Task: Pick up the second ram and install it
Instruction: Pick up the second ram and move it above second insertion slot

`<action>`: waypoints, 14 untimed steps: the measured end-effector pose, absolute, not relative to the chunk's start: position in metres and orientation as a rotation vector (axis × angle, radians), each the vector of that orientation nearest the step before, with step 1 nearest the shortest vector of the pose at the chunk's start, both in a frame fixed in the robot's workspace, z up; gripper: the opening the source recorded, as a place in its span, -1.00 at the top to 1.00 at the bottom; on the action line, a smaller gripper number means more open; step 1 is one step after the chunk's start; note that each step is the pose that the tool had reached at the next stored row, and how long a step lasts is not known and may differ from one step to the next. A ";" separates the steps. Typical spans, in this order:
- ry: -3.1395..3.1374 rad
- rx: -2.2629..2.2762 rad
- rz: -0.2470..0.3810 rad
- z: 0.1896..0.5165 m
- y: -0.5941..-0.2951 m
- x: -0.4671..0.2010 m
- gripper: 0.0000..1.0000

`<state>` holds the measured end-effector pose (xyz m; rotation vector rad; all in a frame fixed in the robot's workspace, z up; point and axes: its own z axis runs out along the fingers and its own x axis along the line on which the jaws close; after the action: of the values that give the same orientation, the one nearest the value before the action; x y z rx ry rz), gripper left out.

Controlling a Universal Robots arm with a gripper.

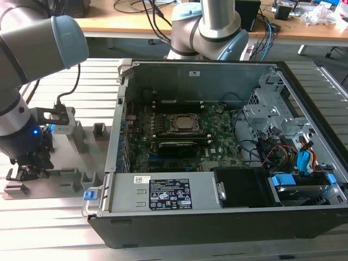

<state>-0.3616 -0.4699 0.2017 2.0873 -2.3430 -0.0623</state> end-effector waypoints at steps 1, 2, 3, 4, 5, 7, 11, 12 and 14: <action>-2.343 2.087 -0.062 0.201 -0.470 -0.362 0.40; -2.343 2.087 -0.062 0.201 -0.470 -0.362 0.40; -2.343 2.087 -0.062 0.201 -0.470 -0.362 0.40; -2.343 2.087 -0.062 0.201 -0.470 -0.362 0.40; -2.343 2.087 -0.062 0.201 -0.470 -0.362 0.40; -2.343 2.087 -0.062 0.201 -0.470 -0.362 0.56; -2.343 2.087 -0.063 0.201 -0.470 -0.362 0.73; -2.343 2.087 -0.063 0.201 -0.470 -0.362 0.73; -2.343 2.087 -0.063 0.201 -0.470 -0.362 0.73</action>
<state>-0.3616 -0.4699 0.2011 2.0873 -2.3431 -0.0626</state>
